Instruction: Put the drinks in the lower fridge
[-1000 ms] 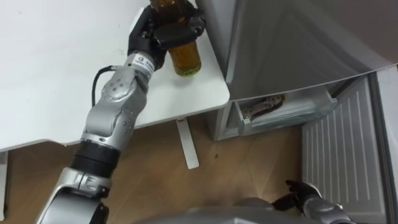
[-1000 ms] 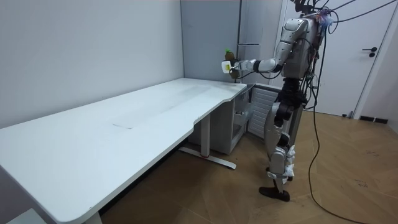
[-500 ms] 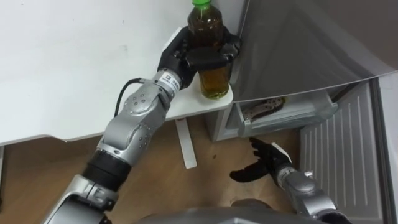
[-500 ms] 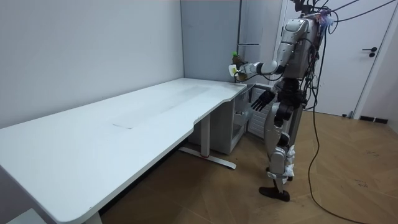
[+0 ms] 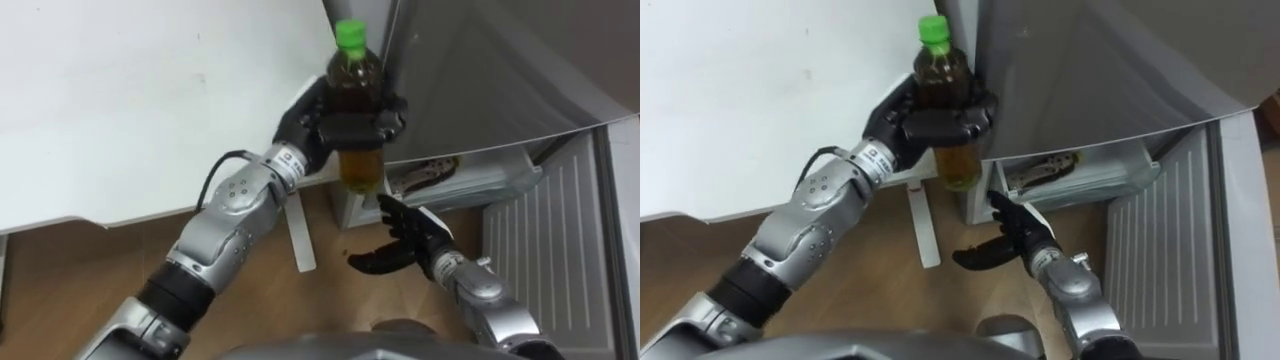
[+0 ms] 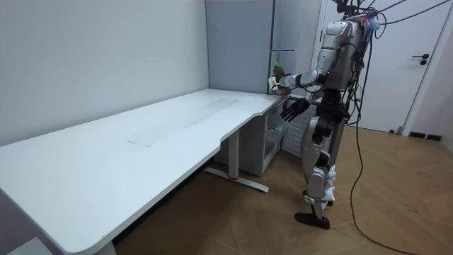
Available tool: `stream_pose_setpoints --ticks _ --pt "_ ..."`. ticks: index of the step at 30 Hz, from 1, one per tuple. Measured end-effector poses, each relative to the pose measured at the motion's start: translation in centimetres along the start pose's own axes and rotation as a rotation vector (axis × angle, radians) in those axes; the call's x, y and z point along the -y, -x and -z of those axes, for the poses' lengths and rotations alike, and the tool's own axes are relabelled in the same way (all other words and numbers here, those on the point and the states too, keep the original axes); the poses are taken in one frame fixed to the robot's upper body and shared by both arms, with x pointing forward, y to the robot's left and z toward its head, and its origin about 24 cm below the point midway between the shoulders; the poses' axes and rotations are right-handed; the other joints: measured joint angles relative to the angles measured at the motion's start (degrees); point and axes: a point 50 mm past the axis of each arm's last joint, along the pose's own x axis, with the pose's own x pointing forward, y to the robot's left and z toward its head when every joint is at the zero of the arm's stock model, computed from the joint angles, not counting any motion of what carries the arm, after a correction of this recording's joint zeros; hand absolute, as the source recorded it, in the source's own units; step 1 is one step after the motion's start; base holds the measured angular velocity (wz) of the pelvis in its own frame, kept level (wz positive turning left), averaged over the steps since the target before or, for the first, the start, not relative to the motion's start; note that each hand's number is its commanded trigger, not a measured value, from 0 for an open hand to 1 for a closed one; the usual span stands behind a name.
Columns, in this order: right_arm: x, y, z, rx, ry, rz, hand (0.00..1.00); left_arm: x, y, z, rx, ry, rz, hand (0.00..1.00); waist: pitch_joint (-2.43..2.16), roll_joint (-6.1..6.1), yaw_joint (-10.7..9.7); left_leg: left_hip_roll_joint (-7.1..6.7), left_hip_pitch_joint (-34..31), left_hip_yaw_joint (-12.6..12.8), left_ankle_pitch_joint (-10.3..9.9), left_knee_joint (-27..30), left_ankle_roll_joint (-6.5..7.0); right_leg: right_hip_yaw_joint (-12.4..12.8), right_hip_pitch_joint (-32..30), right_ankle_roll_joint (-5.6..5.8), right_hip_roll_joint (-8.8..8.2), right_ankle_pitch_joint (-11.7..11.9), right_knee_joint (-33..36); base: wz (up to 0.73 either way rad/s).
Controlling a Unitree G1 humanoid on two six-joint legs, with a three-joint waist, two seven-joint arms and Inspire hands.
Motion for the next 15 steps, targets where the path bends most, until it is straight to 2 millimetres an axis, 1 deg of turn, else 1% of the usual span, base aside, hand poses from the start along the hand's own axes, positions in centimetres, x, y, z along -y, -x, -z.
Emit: stream_pose_setpoints --ticks 4,8,15 --pt "0.0 0.1 -0.6 0.031 0.003 -0.039 0.0 0.4 0.1 0.9 -0.044 -0.02 0.058 1.0 0.09 -0.12 -1.7 0.06 0.0 0.1 0.0 0.0 0.02 0.2 0.1 -0.01 0.09 0.0 0.1 -0.02" --pt "-0.2 0.4 0.1 0.019 -0.029 -0.07 0.0 0.6 0.3 1.8 -0.087 -0.018 0.127 1.0 0.1 -0.1 -3.1 0.12 -0.1 0.1 -0.1 0.2 0.05 0.1 0.0 -0.02 0.14 0.0 0.1 0.0" --pt "-0.3 0.6 0.2 0.023 -0.068 -0.101 0.0 1.1 0.3 1.9 -0.091 -0.012 0.227 1.0 0.08 -0.15 -3.4 0.11 -2.0 0.0 -0.1 0.9 0.1 0.2 -2.2 -0.02 0.06 0.0 1.1 0.0"
